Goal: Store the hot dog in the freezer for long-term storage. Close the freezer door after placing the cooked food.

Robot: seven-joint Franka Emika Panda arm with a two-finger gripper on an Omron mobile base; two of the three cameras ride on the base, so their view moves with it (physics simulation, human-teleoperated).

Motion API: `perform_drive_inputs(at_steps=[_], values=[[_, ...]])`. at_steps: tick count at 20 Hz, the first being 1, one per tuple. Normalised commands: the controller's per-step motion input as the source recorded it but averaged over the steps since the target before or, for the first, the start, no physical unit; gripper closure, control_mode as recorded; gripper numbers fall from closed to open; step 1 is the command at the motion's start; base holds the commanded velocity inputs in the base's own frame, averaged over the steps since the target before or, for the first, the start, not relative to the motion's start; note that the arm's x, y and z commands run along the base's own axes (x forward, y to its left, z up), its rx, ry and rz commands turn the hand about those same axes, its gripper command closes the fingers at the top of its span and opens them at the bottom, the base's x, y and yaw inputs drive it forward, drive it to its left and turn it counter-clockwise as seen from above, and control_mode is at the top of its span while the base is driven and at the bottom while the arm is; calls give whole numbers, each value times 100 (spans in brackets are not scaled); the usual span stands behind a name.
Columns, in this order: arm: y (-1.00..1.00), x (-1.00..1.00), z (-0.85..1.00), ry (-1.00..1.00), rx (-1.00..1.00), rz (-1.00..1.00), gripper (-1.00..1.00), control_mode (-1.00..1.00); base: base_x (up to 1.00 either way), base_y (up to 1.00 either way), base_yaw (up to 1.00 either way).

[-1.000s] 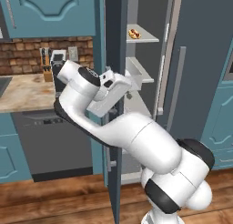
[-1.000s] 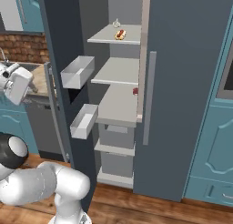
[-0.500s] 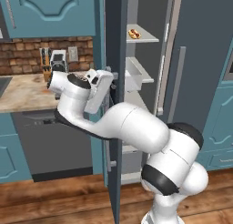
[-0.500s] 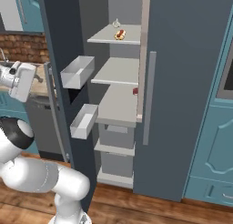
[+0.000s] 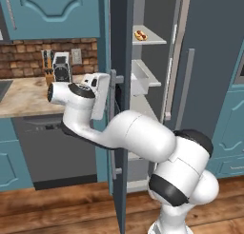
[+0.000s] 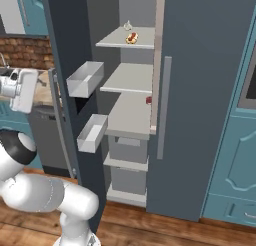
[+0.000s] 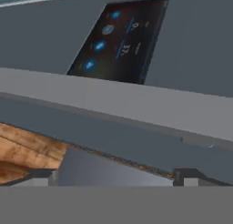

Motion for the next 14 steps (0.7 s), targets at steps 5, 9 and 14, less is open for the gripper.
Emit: perform_drive_inputs(at_steps=[5,9,14], values=[[-2,54,0,10,-4,27,-100,-100,0,0,0],[0,39,-5,9,-2,29,-100,-100,0,0,0],[-13,5,-8,12,-3,12,-100,-100,0,0,0]])
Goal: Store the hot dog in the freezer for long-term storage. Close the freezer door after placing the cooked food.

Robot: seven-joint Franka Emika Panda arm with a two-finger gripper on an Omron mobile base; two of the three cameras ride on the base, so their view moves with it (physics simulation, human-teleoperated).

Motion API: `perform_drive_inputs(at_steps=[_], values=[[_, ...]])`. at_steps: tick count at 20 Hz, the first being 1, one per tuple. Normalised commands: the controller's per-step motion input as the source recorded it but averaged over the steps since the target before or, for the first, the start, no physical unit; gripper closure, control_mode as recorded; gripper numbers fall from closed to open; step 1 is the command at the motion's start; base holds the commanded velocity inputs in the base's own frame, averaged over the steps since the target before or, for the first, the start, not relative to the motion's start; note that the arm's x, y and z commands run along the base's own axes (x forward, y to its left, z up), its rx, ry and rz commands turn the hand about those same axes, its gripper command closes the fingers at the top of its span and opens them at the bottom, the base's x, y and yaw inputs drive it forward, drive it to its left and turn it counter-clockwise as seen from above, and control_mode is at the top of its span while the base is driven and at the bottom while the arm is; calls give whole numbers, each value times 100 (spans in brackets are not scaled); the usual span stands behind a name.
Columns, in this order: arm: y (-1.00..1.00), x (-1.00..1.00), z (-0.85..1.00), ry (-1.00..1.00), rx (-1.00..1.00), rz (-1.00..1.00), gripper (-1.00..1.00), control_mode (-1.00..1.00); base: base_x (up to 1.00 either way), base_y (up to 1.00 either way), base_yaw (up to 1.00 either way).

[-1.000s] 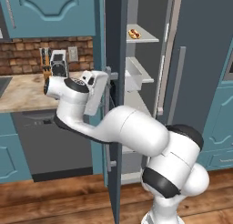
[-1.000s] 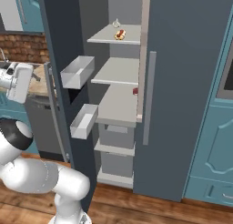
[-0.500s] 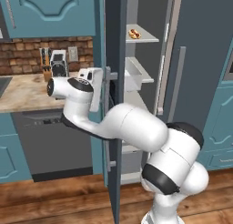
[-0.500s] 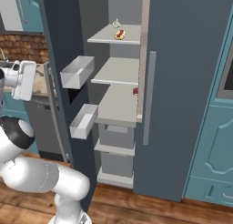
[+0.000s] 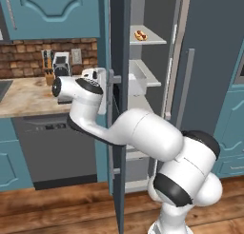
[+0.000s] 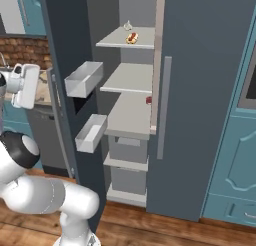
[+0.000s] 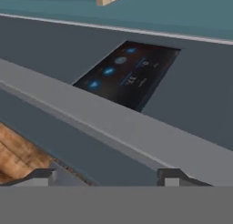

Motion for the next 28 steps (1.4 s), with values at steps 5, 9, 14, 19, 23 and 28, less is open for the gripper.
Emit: perform_drive_inputs(at_steps=[5,9,14,19,23,28], values=[[-34,4,-19,31,-4,3,-100,-100,0,0,0],[-79,22,-21,49,-7,0,-100,-100,0,0,0],[-96,12,-15,43,-6,0,-100,-100,0,0,0],[-100,24,-19,33,-5,-7,-100,-100,0,0,0],[-100,51,-11,18,-4,-11,-100,-100,0,0,0],[-100,66,-1,1,0,-14,-100,-100,0,0,0]])
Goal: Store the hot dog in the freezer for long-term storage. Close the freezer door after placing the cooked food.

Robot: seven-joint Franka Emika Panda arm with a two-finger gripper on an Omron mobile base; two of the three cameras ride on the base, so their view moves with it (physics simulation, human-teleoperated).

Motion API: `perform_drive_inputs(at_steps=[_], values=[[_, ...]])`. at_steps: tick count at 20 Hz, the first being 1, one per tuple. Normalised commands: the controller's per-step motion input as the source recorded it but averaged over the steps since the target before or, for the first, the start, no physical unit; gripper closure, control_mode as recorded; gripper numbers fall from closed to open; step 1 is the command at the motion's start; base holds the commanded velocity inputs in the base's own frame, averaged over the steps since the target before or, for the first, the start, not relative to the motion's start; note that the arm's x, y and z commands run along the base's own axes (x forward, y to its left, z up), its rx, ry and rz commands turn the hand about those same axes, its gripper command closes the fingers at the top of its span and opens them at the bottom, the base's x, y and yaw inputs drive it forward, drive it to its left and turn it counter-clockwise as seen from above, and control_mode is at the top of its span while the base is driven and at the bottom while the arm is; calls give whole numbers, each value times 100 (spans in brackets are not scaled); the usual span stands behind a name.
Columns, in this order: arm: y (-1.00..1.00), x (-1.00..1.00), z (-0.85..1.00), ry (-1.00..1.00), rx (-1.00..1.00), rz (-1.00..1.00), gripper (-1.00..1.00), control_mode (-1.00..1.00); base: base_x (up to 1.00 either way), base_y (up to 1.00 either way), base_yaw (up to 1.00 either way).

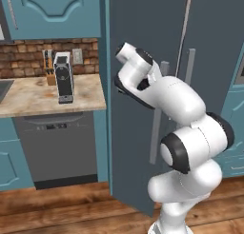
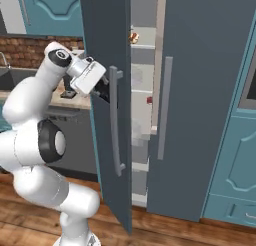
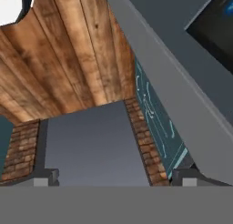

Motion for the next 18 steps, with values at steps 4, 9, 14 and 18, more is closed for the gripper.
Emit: perform_drive_inputs(at_steps=[4,9,14,18], values=[[-100,82,0,0,0,-11,-100,-100,0,0,0],[-89,98,0,-3,0,-13,-100,-100,0,0,0],[-41,73,3,-25,0,-8,-100,-100,0,0,0],[-32,59,11,-52,5,-3,-100,-100,0,0,0]])
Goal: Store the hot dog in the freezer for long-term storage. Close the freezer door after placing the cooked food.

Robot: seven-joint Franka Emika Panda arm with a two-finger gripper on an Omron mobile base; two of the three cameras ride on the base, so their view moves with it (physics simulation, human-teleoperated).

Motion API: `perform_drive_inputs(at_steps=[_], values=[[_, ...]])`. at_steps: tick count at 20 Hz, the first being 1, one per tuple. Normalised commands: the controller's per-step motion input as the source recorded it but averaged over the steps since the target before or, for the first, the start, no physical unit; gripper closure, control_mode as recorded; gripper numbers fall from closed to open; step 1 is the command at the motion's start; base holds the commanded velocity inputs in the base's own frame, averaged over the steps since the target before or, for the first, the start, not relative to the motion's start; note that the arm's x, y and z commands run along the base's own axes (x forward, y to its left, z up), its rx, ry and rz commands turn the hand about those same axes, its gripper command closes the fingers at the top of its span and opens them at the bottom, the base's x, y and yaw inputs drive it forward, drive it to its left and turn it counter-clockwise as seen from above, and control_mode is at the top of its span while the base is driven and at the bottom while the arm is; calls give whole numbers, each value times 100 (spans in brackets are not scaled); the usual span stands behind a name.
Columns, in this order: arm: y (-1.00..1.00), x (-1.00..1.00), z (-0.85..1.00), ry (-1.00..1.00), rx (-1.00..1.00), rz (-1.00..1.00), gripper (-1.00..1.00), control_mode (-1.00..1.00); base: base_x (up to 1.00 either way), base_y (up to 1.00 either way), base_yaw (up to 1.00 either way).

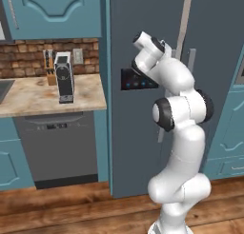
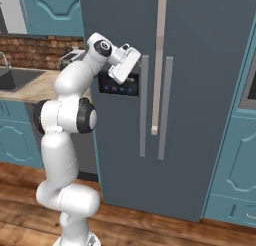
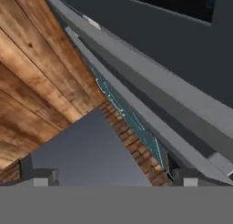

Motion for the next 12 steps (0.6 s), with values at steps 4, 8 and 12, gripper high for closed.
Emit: perform_drive_inputs(at_steps=[4,8,12], values=[[-74,77,0,-53,19,7,-100,-100,0,0,0],[-50,41,0,-32,27,5,-100,-100,0,0,0],[-3,-57,5,-53,28,3,-100,-100,0,0,0]])
